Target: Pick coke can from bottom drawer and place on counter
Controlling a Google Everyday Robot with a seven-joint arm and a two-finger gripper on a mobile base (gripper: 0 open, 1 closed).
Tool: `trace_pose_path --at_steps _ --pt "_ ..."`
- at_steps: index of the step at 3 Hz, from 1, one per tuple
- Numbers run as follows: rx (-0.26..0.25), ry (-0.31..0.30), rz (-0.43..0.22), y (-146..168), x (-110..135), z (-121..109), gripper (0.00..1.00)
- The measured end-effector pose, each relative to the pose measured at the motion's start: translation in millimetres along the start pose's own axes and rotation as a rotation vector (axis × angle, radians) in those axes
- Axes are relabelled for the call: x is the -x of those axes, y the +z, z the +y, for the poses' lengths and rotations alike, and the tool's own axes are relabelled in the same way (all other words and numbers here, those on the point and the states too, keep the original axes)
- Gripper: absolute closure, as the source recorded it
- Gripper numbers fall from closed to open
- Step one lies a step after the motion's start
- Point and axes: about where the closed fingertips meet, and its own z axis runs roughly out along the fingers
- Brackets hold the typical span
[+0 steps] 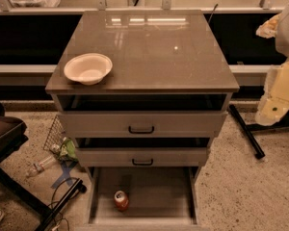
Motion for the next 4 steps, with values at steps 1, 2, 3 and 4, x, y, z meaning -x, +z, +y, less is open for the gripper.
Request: trace_pose_path --at_steps 1,2,3,4 --pt "0.0 0.0 0.0 0 0 0 0.0" --pt "-0.019 0.011 -0.054 11 1 2 0.0" --pt "-0.013 0.05 -0.202 67 -1 33 0.0" --pt "0.019 0.063 -0.391 149 0 73 0.0"
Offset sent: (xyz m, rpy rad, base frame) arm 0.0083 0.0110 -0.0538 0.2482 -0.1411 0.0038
